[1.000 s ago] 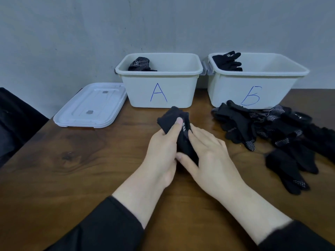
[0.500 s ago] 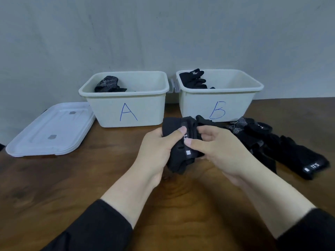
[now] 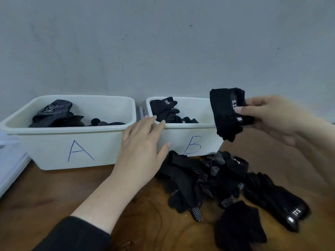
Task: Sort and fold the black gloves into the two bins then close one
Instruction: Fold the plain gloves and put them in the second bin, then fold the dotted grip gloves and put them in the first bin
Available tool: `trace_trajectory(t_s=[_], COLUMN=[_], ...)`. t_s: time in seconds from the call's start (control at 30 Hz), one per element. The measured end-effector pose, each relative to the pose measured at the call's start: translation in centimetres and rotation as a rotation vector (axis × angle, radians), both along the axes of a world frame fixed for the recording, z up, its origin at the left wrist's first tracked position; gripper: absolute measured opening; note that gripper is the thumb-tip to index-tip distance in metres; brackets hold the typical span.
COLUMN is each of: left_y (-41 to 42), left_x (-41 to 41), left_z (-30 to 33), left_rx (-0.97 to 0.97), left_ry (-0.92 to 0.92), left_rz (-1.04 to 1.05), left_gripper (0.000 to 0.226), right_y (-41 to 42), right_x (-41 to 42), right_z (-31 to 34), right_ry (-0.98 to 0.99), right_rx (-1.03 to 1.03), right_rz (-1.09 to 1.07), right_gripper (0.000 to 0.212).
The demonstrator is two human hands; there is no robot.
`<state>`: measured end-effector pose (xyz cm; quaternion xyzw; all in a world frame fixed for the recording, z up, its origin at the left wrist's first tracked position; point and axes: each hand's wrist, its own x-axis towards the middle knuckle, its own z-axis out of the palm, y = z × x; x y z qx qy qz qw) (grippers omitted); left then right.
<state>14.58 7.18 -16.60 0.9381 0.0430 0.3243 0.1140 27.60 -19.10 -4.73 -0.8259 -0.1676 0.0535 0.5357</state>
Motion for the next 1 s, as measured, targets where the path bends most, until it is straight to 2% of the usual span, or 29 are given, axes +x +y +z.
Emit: trace_trajectory(t_s=[0.17,0.3,0.4,0.47,0.57,0.63,0.73,0.8,0.87,0.93,1.0], left_y=[0.1,1.0,1.2,1.2,1.3,1.4,1.5,1.5,1.4,1.4,1.5], left_x=[2.4,3.2,3.3,3.3,3.4,3.4,3.5,3.5,3.5,3.4,3.4], left_z=[0.7,1.2,1.3,1.2,1.1,1.1,1.1,1.0,1.1,1.2,1.2], left_rx=[0.079,0.096,0.098,0.096,0.088,0.082,0.088,0.091,0.084,0.081,0.087], left_ry=[0.025,0.116,0.139,0.131,0.107,0.109,0.111,0.110,0.119,0.134,0.122], left_rz=[0.052,0.087,0.085,0.086,0.073,0.069,0.065,0.064,0.070,0.067,0.060], left_gripper=[0.057,0.052,0.050,0.052,0.052,0.052,0.051,0.051,0.054,0.056,0.056], right_y=[4.4,8.5,10.4,11.4,12.0,12.2,12.3,12.0,11.6,11.3,11.2], right_x=[6.4,9.6,12.3,13.5,14.6,15.0,14.3,13.6,12.5,11.9,12.0], right_z=[1.2,-0.5,-2.7,-4.1,-5.4,-5.8,-5.5,-4.5,-3.6,-3.9,-4.9], right_ry=[0.041,0.141,0.300,0.353,0.155,-0.025,-0.372,-0.528,-0.466,-0.361,-0.313], right_rx=[-0.068,-0.221,-0.229,-0.317,-0.796,-1.032,-1.075,-1.040,-1.112,-1.222,-1.241], right_rz=[-0.051,-0.066,-0.077,-0.071,-0.009,0.037,0.078,0.236,0.388,0.441,0.452], right_gripper=[0.009,0.008,0.018,0.027,0.037,0.046,0.042,0.033,0.024,0.027,0.029])
